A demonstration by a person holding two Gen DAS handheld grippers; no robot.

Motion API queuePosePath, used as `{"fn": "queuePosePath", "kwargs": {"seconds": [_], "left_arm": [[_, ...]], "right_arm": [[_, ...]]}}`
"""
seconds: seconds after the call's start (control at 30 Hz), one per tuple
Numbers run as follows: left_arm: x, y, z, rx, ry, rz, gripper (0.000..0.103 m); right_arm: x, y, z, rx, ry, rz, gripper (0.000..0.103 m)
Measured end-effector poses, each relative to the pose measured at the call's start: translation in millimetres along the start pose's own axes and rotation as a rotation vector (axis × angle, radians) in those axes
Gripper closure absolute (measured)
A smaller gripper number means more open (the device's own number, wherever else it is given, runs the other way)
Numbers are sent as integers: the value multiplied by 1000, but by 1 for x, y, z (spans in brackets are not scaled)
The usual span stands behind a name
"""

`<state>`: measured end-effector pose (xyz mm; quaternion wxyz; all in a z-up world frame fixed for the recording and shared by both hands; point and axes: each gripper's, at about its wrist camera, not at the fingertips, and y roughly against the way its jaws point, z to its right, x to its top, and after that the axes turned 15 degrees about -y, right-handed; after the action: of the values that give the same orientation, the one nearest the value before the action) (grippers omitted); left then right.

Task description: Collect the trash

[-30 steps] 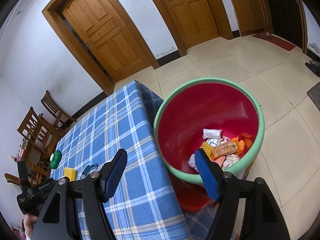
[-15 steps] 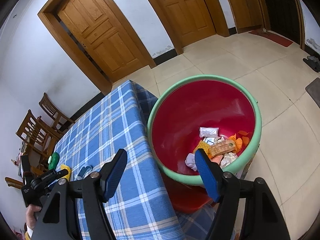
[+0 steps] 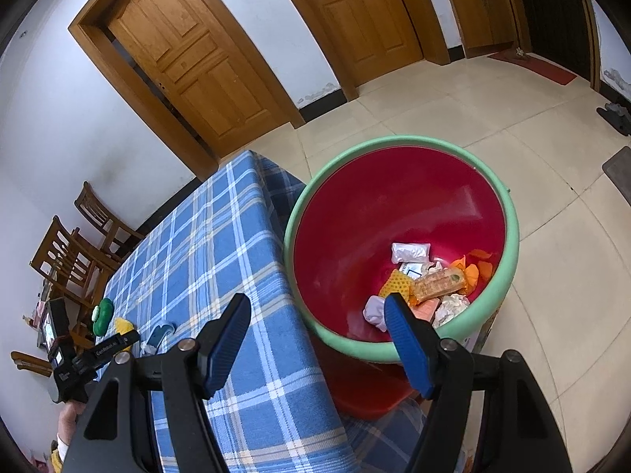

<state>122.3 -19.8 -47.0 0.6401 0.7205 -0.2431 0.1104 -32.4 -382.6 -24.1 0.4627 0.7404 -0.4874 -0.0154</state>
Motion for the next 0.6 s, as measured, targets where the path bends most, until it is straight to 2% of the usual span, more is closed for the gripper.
{"fn": "queuePosePath", "kwargs": {"seconds": [0.13,0.2,0.27,0.47,0.6], "left_arm": [[-3,2,0,14,-23,13,36],[-5,4,-3,20,-17,18,49],[-8,8,-6,20,-9,27,57],[-12,12,-21,-41,21,61,71],[-15,15,-26,-106,38,82,89]], "right_arm": [[-1,0,-3,2,6,-1,30],[-2,-1,-5,3,9,-5,30],[-4,-2,-8,5,13,-11,30],[-12,-5,-21,9,44,-25,30],[-20,-5,-34,8,79,-31,30]]}}
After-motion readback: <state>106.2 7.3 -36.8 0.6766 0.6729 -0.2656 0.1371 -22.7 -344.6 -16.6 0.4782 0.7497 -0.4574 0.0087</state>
